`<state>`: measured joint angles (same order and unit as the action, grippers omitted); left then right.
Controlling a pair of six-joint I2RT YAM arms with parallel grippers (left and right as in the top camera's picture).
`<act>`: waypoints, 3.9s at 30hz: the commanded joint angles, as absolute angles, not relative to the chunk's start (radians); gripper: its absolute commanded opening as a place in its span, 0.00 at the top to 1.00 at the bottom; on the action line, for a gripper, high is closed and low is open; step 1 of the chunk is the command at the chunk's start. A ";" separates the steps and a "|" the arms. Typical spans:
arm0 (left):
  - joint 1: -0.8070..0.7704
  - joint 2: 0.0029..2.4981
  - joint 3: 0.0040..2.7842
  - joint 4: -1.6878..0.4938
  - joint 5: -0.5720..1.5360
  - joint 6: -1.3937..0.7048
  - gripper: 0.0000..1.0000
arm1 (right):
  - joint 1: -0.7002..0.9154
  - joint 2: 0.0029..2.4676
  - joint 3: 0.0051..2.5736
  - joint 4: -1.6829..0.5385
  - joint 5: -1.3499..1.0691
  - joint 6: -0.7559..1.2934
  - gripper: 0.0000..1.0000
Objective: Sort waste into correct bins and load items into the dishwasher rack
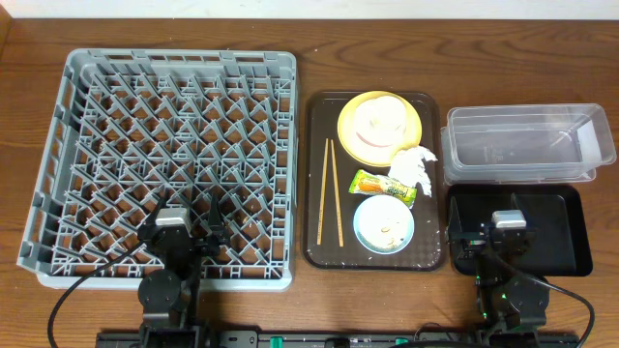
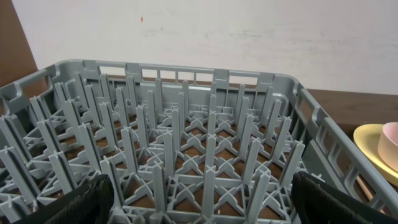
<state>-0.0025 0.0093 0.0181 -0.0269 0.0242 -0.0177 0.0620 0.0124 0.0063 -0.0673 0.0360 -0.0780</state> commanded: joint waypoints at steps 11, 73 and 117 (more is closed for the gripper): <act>-0.006 0.004 0.004 -0.071 0.015 -0.004 0.08 | 0.053 0.009 0.005 -0.071 0.036 -0.083 0.01; -0.006 0.004 0.004 -0.070 0.015 -0.004 0.08 | 0.053 0.009 0.006 -0.072 0.036 -0.083 0.01; -0.006 0.580 0.965 -0.430 0.527 -0.142 0.08 | 0.053 0.010 0.006 -0.071 0.036 -0.083 0.01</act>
<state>-0.0025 0.4255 0.7967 -0.3588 0.3794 -0.1452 0.0620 0.0128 0.0063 -0.0677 0.0357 -0.0776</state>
